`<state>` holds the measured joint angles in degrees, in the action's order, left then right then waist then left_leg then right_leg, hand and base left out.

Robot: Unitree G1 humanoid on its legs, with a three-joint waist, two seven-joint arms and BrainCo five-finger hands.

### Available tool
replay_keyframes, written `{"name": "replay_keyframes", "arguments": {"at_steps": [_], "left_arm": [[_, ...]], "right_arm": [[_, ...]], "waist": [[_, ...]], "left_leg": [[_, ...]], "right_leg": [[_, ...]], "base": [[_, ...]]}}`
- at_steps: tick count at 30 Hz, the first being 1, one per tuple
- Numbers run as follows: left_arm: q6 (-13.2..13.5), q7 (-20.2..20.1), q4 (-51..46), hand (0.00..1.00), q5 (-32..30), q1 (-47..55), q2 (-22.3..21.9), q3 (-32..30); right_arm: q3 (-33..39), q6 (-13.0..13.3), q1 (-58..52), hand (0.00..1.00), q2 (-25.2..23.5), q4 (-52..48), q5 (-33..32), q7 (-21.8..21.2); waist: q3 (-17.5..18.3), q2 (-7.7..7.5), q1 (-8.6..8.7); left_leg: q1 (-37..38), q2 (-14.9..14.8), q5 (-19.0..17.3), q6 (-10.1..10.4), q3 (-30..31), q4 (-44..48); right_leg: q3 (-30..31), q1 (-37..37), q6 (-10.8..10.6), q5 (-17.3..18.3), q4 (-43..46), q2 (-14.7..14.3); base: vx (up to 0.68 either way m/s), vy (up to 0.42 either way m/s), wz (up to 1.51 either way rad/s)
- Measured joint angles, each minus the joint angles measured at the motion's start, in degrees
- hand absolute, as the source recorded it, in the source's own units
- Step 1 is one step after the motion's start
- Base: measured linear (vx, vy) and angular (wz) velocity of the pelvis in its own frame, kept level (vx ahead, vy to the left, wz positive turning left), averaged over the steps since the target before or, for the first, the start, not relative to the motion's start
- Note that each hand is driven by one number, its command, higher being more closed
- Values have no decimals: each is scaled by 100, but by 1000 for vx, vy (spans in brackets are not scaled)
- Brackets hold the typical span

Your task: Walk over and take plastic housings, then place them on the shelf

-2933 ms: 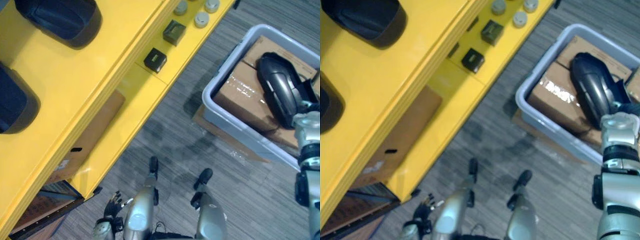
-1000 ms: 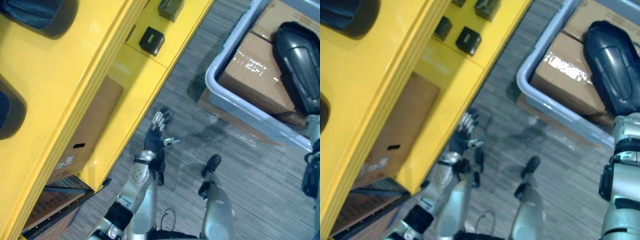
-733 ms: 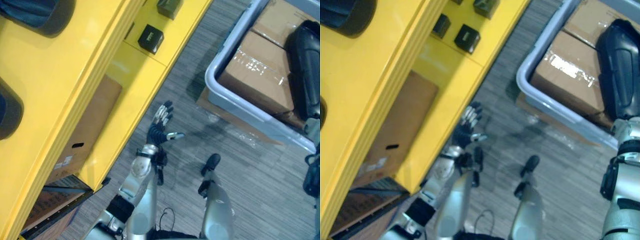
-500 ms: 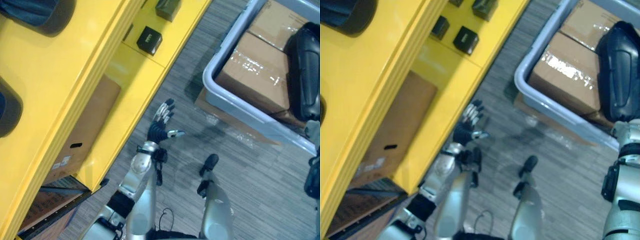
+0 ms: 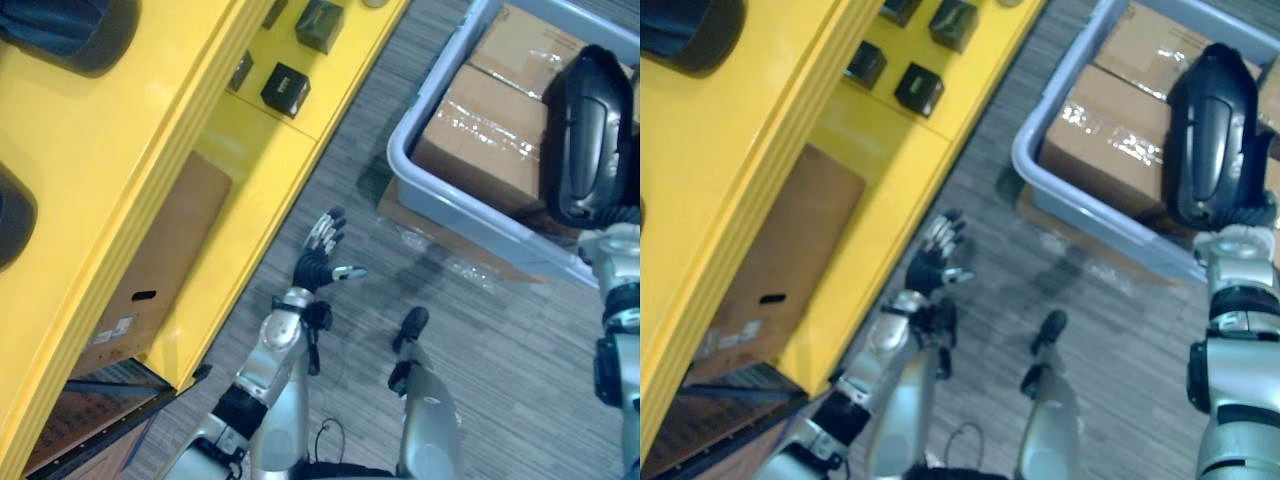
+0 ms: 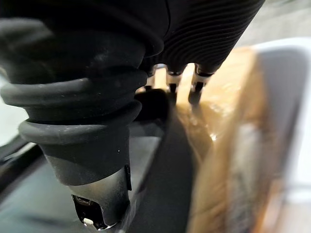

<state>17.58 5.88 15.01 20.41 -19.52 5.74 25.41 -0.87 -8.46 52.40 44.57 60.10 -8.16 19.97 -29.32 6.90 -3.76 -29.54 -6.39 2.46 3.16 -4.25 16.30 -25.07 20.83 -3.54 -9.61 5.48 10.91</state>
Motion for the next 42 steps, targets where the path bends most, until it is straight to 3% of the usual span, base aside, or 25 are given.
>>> {"name": "replay_keyframes", "arguments": {"at_steps": [4,8,14,20,26,32,42], "left_arm": [[-23,9,-13,0,-34,166,-146,64],[-30,20,-169,0,-71,290,-169,72],[-110,22,-260,0,-67,252,-174,71],[-156,15,-219,0,-52,46,-229,66],[-318,22,-206,0,-10,-101,-425,83],[-321,51,-212,0,221,-87,-428,142],[-295,73,-234,0,429,-67,-445,301]], "right_arm": [[-33,142,21,0,-47,-919,303,888],[47,185,21,0,-115,-1492,324,1355],[193,143,18,0,-259,-1577,216,1476],[650,-496,11,0,-410,-1022,-462,1519],[980,-793,-34,0,-803,-993,-961,1543],[1043,-804,7,0,-883,-993,-1206,1649],[1021,-769,381,0,-782,-957,-1433,2148]], "waist": [[1,-3,-2],[3,-7,-1],[21,-44,69],[29,-34,-50],[32,-28,-199],[34,-25,-327],[37,-21,-346]], "left_leg": [[64,-1,7,9,-30,-17],[119,2,-1,3,-93,-25],[157,-1,-12,-7,-128,-9],[-83,-133,-392,-38,-120,665],[-488,-200,-709,-140,-169,1336],[-700,-174,-750,-158,-193,1411],[-861,-131,-716,-172,-185,1434]], "right_leg": [[0,-57,5,-5,0,2],[44,-74,4,-3,-2,6],[125,-75,1,0,-11,6],[236,116,-31,236,497,25],[341,560,-64,505,1228,223],[338,788,-78,525,1356,338],[320,982,-53,567,1501,419]], "base": [[7,1,1],[7,5,-4],[8,2,-6],[-10,13,-9],[-46,55,-6],[-20,28,1],[1,2,1]]}}
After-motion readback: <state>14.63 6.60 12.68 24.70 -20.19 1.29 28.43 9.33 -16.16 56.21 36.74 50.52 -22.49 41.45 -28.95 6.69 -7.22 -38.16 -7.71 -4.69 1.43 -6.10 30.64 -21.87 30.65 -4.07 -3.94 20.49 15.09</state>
